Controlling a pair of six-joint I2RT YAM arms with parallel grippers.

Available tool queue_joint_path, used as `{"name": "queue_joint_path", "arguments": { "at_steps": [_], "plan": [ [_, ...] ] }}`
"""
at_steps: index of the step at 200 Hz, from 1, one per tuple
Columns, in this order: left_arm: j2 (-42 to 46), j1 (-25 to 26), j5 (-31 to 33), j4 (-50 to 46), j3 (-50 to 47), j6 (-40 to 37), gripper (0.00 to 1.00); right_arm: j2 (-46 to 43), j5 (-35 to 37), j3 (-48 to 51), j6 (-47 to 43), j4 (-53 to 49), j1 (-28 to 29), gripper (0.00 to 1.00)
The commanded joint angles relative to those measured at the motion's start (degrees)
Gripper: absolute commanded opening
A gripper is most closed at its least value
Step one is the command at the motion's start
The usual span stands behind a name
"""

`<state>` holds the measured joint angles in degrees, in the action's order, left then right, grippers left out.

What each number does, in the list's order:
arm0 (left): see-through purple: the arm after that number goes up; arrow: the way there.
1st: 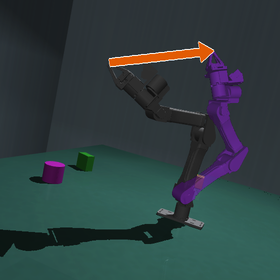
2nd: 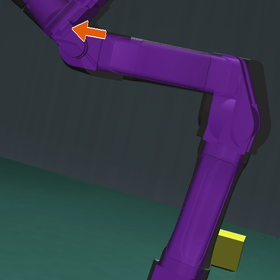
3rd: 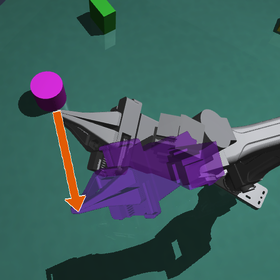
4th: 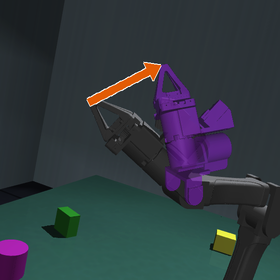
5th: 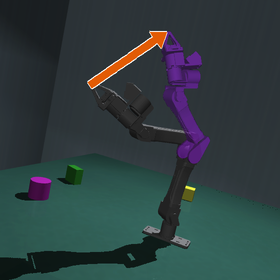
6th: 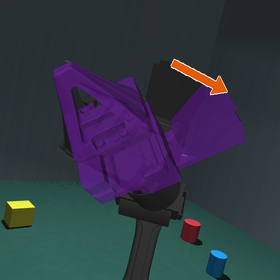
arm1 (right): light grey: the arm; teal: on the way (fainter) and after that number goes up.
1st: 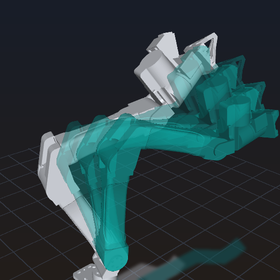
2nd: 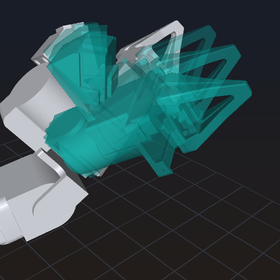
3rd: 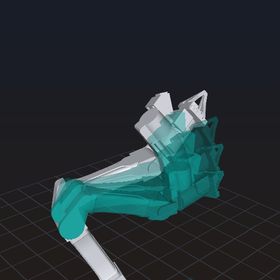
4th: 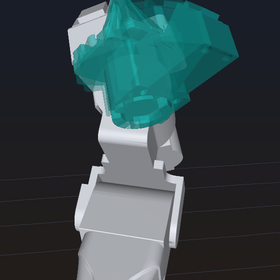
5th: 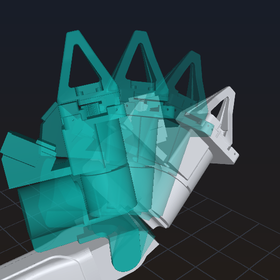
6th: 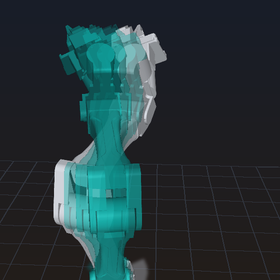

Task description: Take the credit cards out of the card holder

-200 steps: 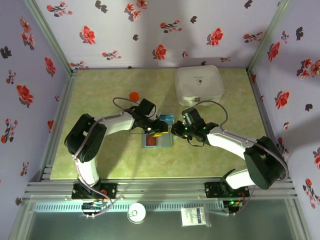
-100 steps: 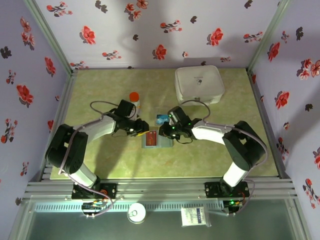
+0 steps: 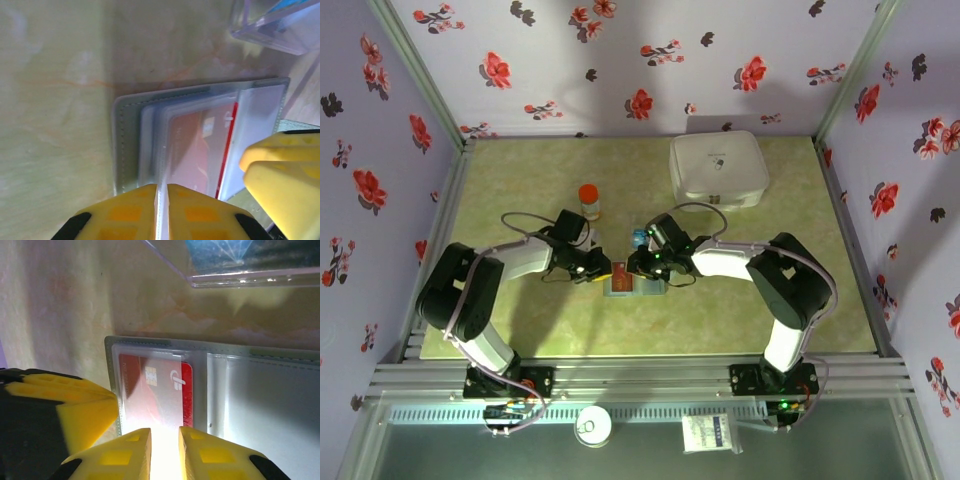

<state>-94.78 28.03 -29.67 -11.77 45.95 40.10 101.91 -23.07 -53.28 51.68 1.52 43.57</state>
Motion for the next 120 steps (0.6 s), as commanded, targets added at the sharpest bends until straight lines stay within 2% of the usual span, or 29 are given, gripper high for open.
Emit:
{"name": "queue_joint_path", "arguments": {
  "at_steps": [1, 99, 120],
  "plan": [
    [-1.1, -0.7, -1.0, 0.9, -1.3, -0.8, 0.11, 1.0, -1.1, -1.1, 0.7, 0.6, 0.5, 0.22],
    [-1.1, -1.1, -0.9, 1.1, -2.9, -0.6, 0.07, 3.9, -2.9, -1.7, 1.1, 2.1, 0.6, 0.2],
    [-1.3, -1.1, -0.9, 1.3, -3.1, -0.5, 0.07, 4.2, -3.7, -1.5, 1.4, 3.1, 0.7, 0.17]
  ]
}}
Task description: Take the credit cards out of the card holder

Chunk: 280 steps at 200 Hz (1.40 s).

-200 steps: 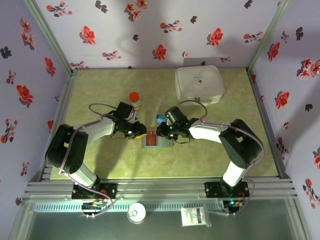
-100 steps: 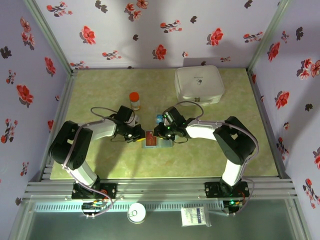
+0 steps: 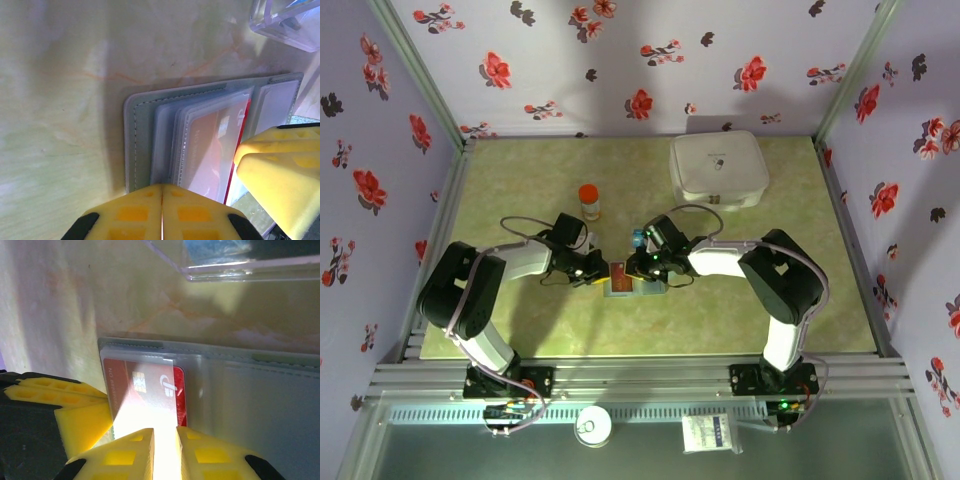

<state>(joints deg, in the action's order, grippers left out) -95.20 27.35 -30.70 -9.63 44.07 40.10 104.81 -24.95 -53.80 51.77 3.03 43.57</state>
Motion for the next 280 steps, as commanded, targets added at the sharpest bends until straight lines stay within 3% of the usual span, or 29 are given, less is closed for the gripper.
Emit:
{"name": "queue_joint_path", "arguments": {
  "at_steps": [1, 114, 195, 280],
  "plan": [
    [-0.9, -0.5, 0.2, -0.9, -1.3, -0.5, 0.07, 1.3, -1.8, -1.0, 1.4, 1.6, 0.7, 0.17],
    [2.2, -1.2, 0.7, -3.8, 0.1, -1.3, 0.06, -2.9, 6.4, -1.8, -3.0, -8.1, 0.8, 0.19],
    [6.2, -0.2, 0.4, -6.4, 2.5, -0.1, 0.06, -6.3, 6.5, 0.0, -2.8, -6.6, 0.6, 0.22],
    [-1.0, 4.8, 3.0, -6.6, 5.5, -0.1, 0.01, -4.6, 3.3, 1.3, -3.0, -5.8, -1.0, 0.26]
  ]
}}
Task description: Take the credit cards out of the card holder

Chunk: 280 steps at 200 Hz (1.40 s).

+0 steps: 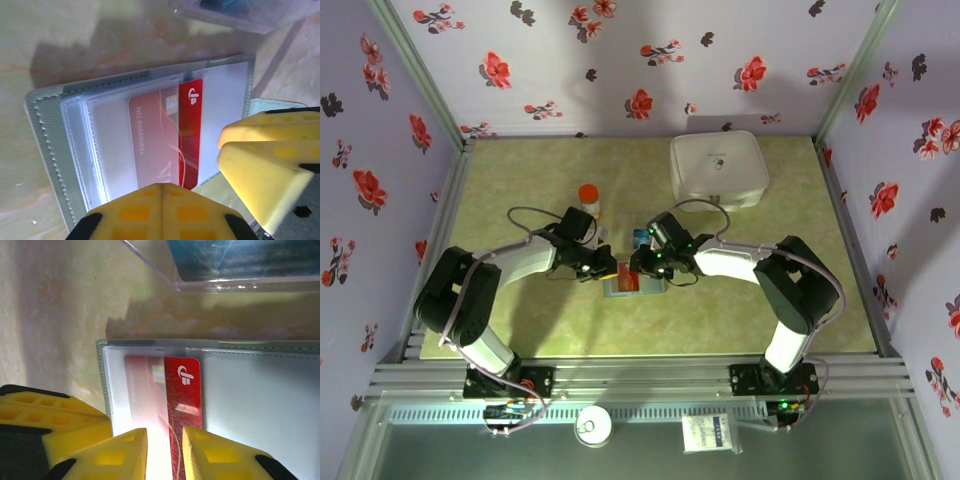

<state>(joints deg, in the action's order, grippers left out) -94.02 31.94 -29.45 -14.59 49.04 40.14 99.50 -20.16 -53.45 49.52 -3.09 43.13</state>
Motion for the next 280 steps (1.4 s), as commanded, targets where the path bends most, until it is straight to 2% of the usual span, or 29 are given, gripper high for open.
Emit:
{"name": "queue_joint_path", "arguments": {
  "at_steps": [1, 79, 138, 161, 190, 280],
  "plan": [
    [-2.3, 0.2, 1.7, -1.6, 0.5, -0.1, 0.01, 0.8, -1.4, 1.1, -0.7, 0.3, -0.6, 0.26],
    [-3.8, 0.2, 4.4, -3.8, 0.4, -1.8, 0.0, 3.4, -4.6, 2.8, 1.0, 5.0, -1.3, 0.26],
    [-4.1, 0.2, 4.7, -4.3, 0.7, -1.9, 0.0, 3.5, -7.8, 3.6, 3.1, 10.3, -1.4, 0.23],
    [-4.3, 0.2, 4.8, -4.5, 1.0, -1.9, 0.0, 3.3, -7.6, 3.8, 3.0, 10.2, -1.5, 0.18],
    [-4.1, 0.2, 4.7, -5.0, 1.3, -2.2, 0.0, 2.1, -5.4, 4.6, 2.0, 8.4, -2.0, 0.11],
    [-2.3, 0.2, 3.8, -4.7, 2.5, -1.7, 0.0, -8.1, -0.4, 5.8, -6.6, -3.8, -4.5, 0.04]
  ]
}}
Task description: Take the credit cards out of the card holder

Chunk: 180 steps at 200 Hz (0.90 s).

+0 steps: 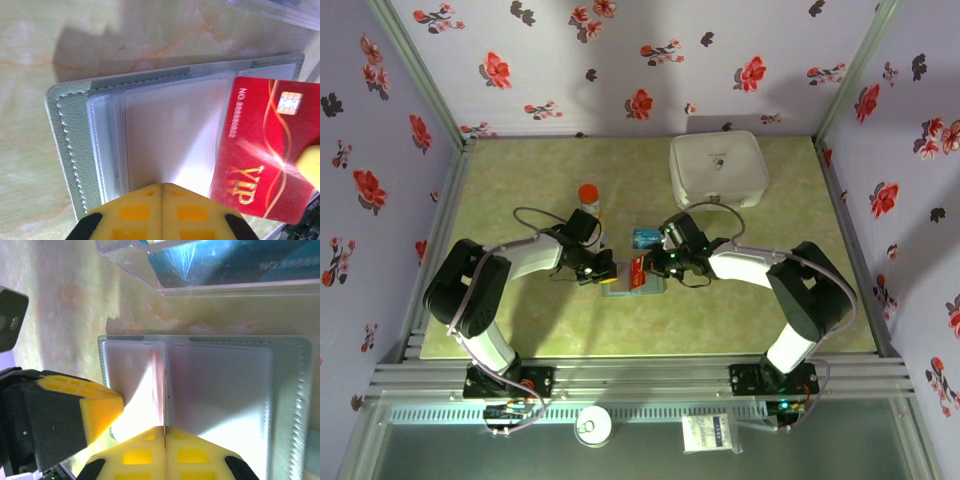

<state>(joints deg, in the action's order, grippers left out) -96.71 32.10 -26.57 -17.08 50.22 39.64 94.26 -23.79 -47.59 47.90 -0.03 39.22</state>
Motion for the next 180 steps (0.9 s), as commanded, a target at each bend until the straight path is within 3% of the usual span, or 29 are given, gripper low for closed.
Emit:
{"name": "queue_joint_path", "arguments": {
  "at_steps": [1, 55, 98, 138, 157, 180],
  "plan": [
    [0.4, 0.1, 0.9, -2.1, 1.4, -1.1, 0.0, -2.9, 3.2, -0.1, -5.2, -7.0, -0.6, 0.04],
    [4.2, -0.4, 1.4, -2.0, 1.7, -1.2, 0.02, -4.9, 7.6, -7.7, -22.8, -20.6, -0.8, 0.0],
    [7.4, -2.2, 3.9, -2.7, -0.1, -2.0, 0.04, -4.4, 14.0, -15.2, -42.9, -30.7, -0.8, 0.0],
    [10.6, -5.3, 4.2, -2.5, -2.3, -2.5, 0.08, -3.6, 17.2, -20.9, -66.2, -35.7, -0.8, 0.0],
    [11.6, -6.1, 4.2, -2.5, -3.1, -2.7, 0.08, -2.9, 21.0, -23.2, -72.7, -36.2, -1.1, 0.0],
    [12.1, -6.8, 4.2, -2.0, -4.2, -2.3, 0.08, -0.7, 17.2, -27.2, -80.1, -38.7, -2.8, 0.0]
  ]
}}
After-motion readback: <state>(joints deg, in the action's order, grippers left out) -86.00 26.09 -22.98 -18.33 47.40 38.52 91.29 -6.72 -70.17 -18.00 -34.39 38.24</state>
